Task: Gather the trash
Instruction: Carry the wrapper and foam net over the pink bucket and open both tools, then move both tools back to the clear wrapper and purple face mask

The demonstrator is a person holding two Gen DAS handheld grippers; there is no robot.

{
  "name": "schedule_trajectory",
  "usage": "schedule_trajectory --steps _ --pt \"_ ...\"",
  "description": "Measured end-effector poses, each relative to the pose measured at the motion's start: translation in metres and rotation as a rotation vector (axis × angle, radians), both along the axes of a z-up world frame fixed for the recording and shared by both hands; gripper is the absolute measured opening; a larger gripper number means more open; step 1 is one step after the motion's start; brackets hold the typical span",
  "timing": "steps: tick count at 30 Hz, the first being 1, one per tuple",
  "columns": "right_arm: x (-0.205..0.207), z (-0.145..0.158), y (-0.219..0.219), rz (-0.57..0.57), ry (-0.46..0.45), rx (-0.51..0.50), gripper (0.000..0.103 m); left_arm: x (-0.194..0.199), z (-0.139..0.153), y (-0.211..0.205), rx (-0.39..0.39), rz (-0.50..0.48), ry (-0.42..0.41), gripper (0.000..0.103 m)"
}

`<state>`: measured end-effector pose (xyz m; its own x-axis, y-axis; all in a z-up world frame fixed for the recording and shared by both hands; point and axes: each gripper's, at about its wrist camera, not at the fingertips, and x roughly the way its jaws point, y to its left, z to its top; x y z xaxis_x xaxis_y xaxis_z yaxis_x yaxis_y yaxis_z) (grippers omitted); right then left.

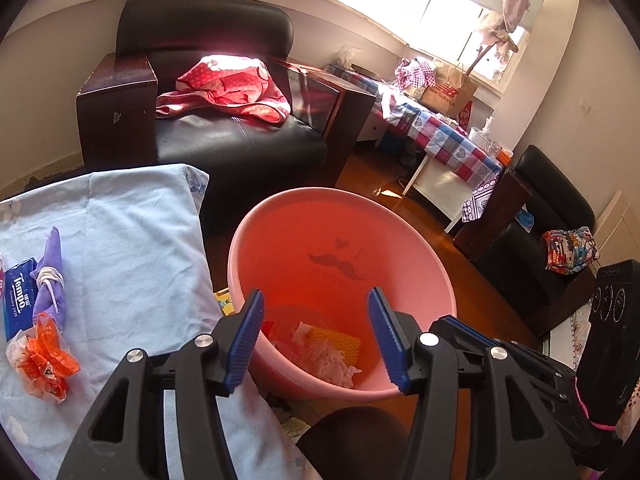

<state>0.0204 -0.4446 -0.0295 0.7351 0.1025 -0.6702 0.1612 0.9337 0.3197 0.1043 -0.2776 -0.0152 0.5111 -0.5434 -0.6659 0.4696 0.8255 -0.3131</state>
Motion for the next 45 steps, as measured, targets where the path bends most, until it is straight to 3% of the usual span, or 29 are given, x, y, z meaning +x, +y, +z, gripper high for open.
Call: schedule_trajectory --steps 9,13,21,27,28,30,36,42,44,45 --pt "0.001 0.011 0.036 0.091 -0.032 -0.019 0.005 -0.026 0.015 0.043 -0.010 0.027 -0.065 0.054" --pt "0.008 0.014 0.058 0.094 0.025 -0.069 0.005 -0.039 0.020 0.075 0.004 0.069 -0.101 0.054" --pt "0.020 0.018 0.102 0.231 -0.001 0.017 0.005 -0.050 0.034 0.166 -0.019 0.240 -0.151 0.057" --pt "0.047 0.023 0.147 0.330 0.004 0.032 0.006 -0.041 0.027 0.245 -0.003 0.391 -0.163 0.061" --pt "0.053 0.024 0.153 0.338 0.009 0.022 0.010 -0.037 0.025 0.257 0.007 0.413 -0.157 0.061" --pt "0.066 0.024 0.164 0.348 0.021 0.015 0.044 -0.026 0.018 0.278 0.023 0.442 -0.147 0.062" --pt "0.096 0.026 0.195 0.374 0.036 -0.043 0.046 0.013 -0.003 0.310 0.060 0.492 -0.121 0.062" --pt "0.117 0.025 0.215 0.413 0.030 -0.038 0.046 0.041 -0.013 0.300 0.097 0.437 -0.160 0.062" --pt "0.122 0.023 0.221 0.428 0.032 -0.039 0.046 0.047 -0.018 0.296 0.127 0.417 -0.171 0.057" --pt "0.125 0.022 0.224 0.434 0.034 -0.039 0.046 0.050 -0.021 0.294 0.140 0.403 -0.168 0.049"
